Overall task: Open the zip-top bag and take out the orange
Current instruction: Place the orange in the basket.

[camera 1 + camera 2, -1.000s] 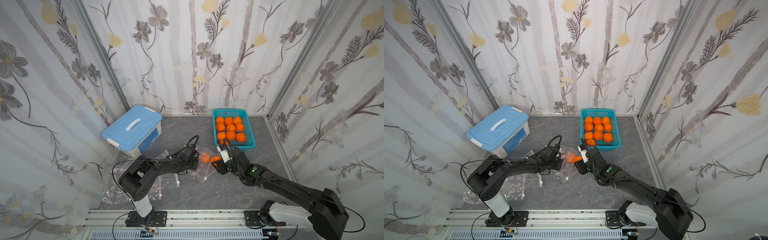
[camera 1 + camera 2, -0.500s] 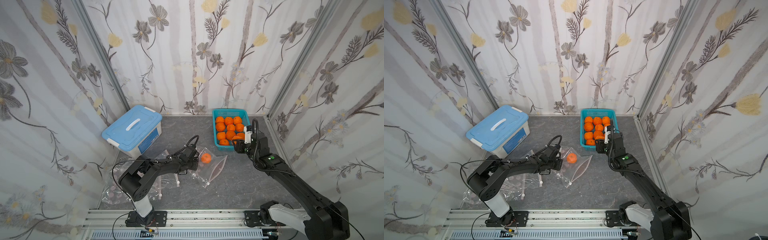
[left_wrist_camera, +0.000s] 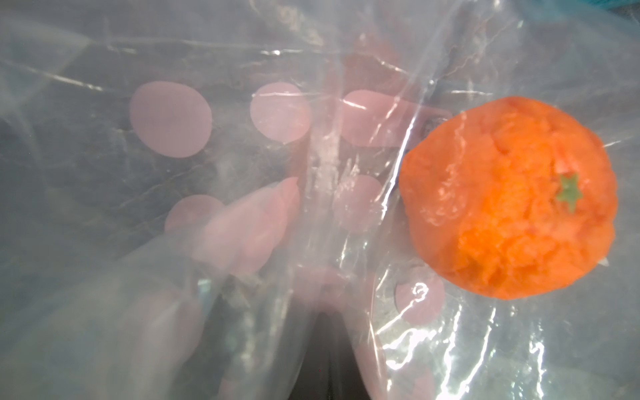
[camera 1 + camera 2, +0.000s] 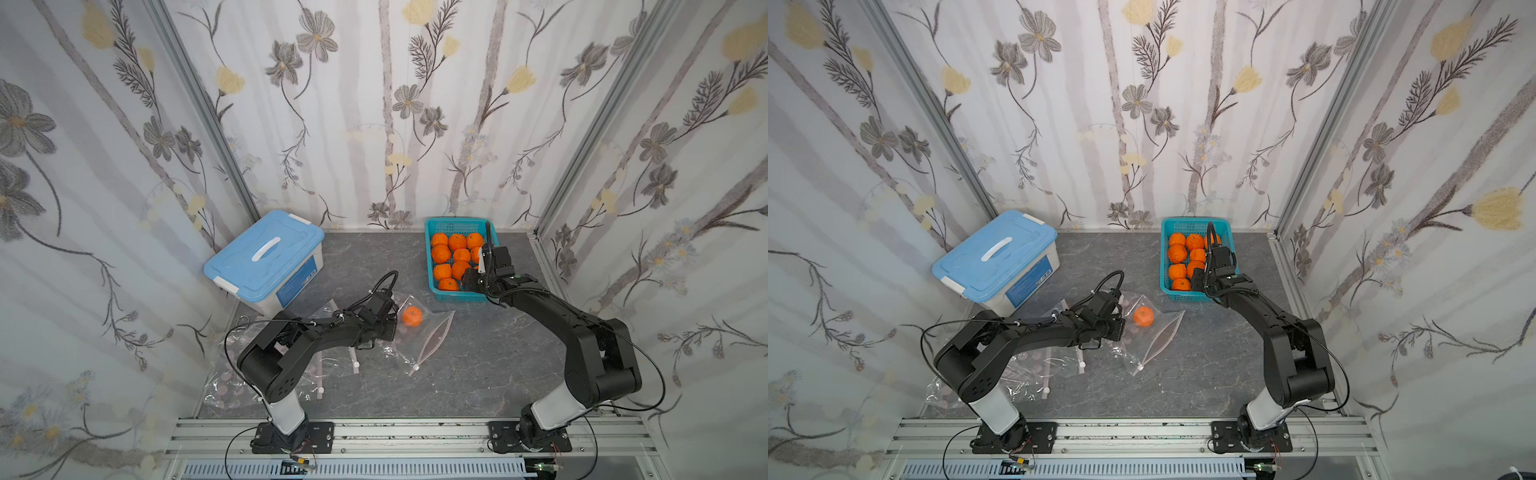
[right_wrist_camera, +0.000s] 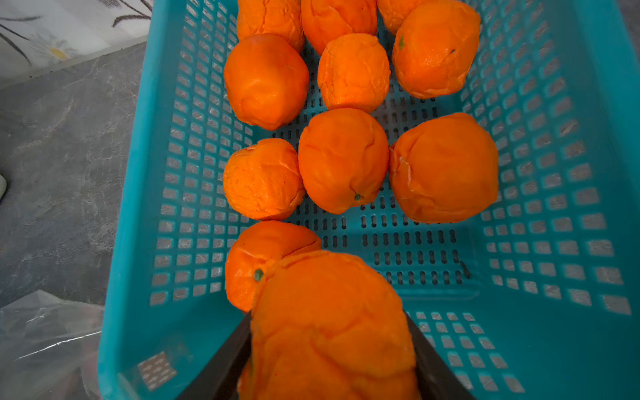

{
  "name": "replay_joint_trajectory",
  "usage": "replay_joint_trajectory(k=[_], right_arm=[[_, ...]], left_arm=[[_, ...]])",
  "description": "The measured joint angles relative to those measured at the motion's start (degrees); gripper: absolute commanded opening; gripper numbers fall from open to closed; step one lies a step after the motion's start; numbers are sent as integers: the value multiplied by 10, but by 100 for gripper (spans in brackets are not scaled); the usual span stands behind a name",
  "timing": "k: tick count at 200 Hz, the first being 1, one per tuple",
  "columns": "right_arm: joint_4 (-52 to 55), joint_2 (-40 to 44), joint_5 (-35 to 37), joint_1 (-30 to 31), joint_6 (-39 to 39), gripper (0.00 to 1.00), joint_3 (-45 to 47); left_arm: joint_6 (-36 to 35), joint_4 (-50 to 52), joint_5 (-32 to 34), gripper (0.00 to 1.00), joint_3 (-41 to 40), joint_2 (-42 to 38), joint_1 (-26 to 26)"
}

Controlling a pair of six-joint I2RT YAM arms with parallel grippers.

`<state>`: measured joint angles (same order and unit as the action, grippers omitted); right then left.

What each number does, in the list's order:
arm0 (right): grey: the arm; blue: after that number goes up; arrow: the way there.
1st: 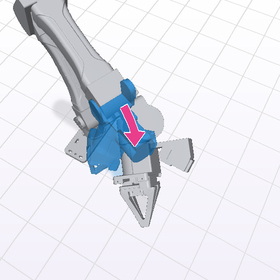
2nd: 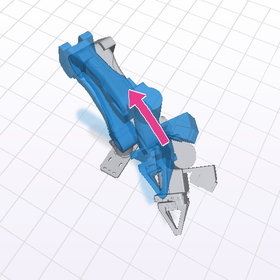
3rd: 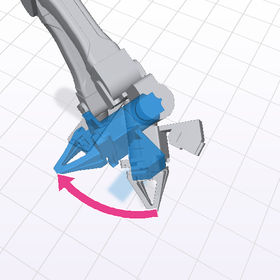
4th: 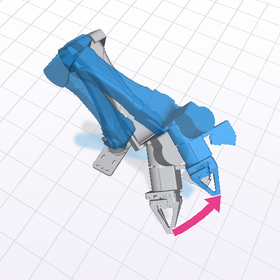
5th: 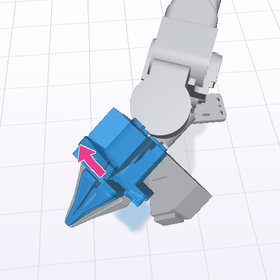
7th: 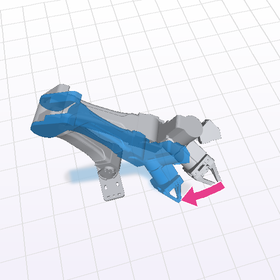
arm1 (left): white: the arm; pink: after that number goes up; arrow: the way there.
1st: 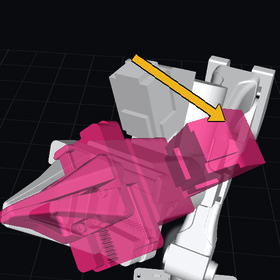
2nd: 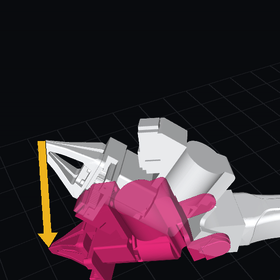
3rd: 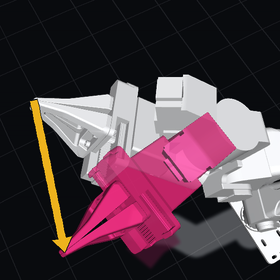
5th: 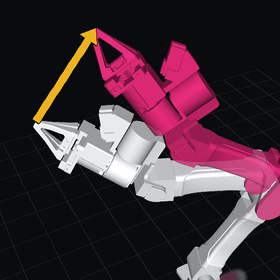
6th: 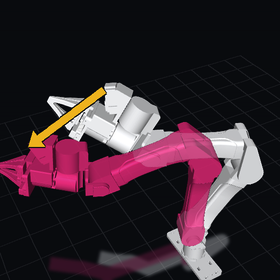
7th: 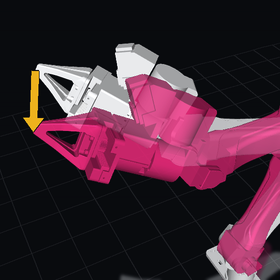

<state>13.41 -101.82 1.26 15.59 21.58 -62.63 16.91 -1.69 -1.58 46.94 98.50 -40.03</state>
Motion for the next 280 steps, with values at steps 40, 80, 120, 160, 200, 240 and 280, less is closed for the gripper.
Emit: replay_joint_trajectory(k=[40, 80, 120, 160, 200, 240, 280], right_arm=[[2, -30, 17, -1, -3, 63, -10], [-9, -44, 30, -2, -4, 73, -17], [4, -40, 36, -2, -3, 72, -22], [9, -1, 33, -2, -4, 53, -15], [-9, 50, -35, 6, -6, 37, 22], [-63, 177, -105, 70, -28, 27, 125], [-99, 292, -137, 154, -32, 15, 269]], left_arm=[[-1, 0, 0, 0, 0, 0, 0], [-2, 0, 1, 0, 0, 0, 0], [-3, 1, 3, 0, 0, -1, 0], [-3, 2, 5, 0, 0, -2, 0], [-3, 2, 5, 0, 0, -3, 0], [-4, 2, 7, 0, 0, -3, 0], [-4, 2, 7, 0, 1, -1, -1]])
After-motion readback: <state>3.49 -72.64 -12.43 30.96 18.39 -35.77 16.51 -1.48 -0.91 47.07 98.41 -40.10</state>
